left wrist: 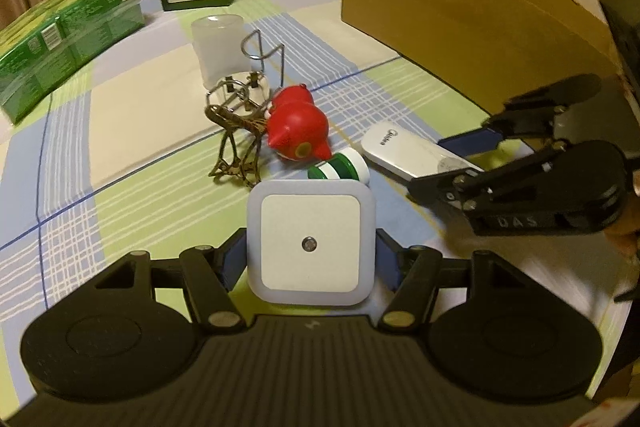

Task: Organize rigid objects
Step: 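Carry the night light with left tool while right tool carries remote toward cardboard box, then open left tool over the box dropping night light while right tool releases remote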

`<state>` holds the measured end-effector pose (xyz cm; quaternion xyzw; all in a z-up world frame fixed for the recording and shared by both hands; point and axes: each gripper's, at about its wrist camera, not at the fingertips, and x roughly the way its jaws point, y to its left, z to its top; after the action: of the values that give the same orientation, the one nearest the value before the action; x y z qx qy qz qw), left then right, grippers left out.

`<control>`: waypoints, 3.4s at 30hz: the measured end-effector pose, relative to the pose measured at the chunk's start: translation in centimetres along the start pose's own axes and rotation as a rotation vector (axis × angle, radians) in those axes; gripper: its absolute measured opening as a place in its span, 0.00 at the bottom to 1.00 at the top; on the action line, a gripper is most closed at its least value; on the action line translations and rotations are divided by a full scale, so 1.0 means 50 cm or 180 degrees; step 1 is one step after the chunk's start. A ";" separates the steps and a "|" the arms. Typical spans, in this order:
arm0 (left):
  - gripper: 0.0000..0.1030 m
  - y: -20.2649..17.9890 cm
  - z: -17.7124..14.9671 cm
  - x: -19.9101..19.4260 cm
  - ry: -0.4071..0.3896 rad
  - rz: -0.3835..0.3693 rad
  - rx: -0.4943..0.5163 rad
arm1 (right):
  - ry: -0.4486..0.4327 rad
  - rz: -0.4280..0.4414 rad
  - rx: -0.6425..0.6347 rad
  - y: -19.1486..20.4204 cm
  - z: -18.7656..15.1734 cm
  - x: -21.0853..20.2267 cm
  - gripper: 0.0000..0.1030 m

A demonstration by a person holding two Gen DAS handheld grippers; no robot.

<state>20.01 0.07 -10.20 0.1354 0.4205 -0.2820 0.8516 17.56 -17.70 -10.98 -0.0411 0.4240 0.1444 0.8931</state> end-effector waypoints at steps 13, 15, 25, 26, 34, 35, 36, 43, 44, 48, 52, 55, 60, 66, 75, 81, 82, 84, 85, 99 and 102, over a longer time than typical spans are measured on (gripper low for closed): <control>0.59 -0.048 0.030 -0.105 -0.0081 0.0191 -0.0388 | -0.0273 -0.0011 0.0211 0.005 0.024 -0.152 0.37; 0.59 -0.059 0.038 -0.130 -0.0119 0.0214 -0.0481 | -0.0325 -0.0029 0.0221 0.000 0.027 -0.181 0.37; 0.59 -0.150 0.088 -0.225 -0.0265 0.0243 -0.0666 | -0.0572 -0.0122 0.0284 -0.038 0.022 -0.330 0.37; 0.59 -0.162 0.094 -0.231 -0.0282 0.0248 -0.0638 | -0.0601 -0.0143 0.0295 -0.045 0.021 -0.343 0.37; 0.59 -0.251 0.140 -0.251 -0.0340 0.0206 -0.0401 | -0.0717 -0.0321 0.0453 -0.116 -0.002 -0.419 0.37; 0.59 -0.261 0.144 -0.251 -0.0346 0.0200 -0.0384 | -0.0729 -0.0343 0.0482 -0.127 -0.004 -0.427 0.37; 0.59 -0.270 0.150 -0.249 -0.0349 0.0185 -0.0367 | -0.0739 -0.0363 0.0512 -0.140 -0.006 -0.433 0.37; 0.59 -0.330 0.195 -0.218 -0.0347 0.0064 -0.0319 | -0.0802 -0.0538 0.0650 -0.226 -0.013 -0.477 0.37; 0.59 -0.341 0.204 -0.213 -0.0352 0.0050 -0.0306 | -0.0802 -0.0565 0.0673 -0.240 -0.014 -0.482 0.37; 0.59 -0.374 0.238 -0.189 -0.0374 -0.0028 -0.0276 | -0.0791 -0.0645 0.0782 -0.297 -0.019 -0.491 0.37; 0.59 -0.410 0.276 -0.160 -0.0387 -0.0076 -0.0204 | -0.0768 -0.0666 0.0894 -0.349 -0.023 -0.492 0.37; 0.59 -0.429 0.301 -0.138 -0.0391 -0.0114 -0.0172 | -0.0733 -0.0675 0.0954 -0.383 -0.026 -0.485 0.37; 0.59 -0.448 0.335 -0.092 -0.0344 -0.0134 -0.0129 | -0.0690 -0.0666 0.1053 -0.430 -0.034 -0.466 0.37; 0.59 -0.455 0.363 -0.028 -0.0251 -0.0132 -0.0076 | -0.0652 -0.0575 0.1170 -0.470 -0.040 -0.433 0.37; 0.59 -0.480 0.364 0.044 -0.0082 -0.0101 0.0122 | -0.0608 -0.0472 0.1256 -0.505 -0.040 -0.387 0.37; 0.59 -0.491 0.358 0.072 -0.0007 -0.0136 0.0177 | -0.0598 -0.0464 0.1267 -0.517 -0.040 -0.370 0.37; 0.59 -0.491 0.358 0.075 0.0000 -0.0139 0.0177 | -0.0600 -0.0456 0.1265 -0.518 -0.039 -0.367 0.37; 0.59 -0.493 0.359 0.080 0.0006 -0.0134 0.0191 | -0.0596 -0.0440 0.1253 -0.518 -0.038 -0.363 0.37; 0.59 -0.494 0.359 0.082 0.0013 -0.0133 0.0194 | -0.0594 -0.0438 0.1250 -0.519 -0.038 -0.361 0.37; 0.57 -0.500 0.354 0.102 0.0095 -0.0106 0.0231 | -0.0554 -0.0442 0.1270 -0.520 -0.039 -0.348 0.37; 0.57 -0.501 0.357 0.102 0.0100 -0.0108 0.0219 | -0.0551 -0.0443 0.1275 -0.520 -0.041 -0.348 0.37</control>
<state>19.04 -30.28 -3.22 0.1619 0.4262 -0.3086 0.8348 13.23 -46.82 -0.14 0.1205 0.3622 -0.0017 0.9243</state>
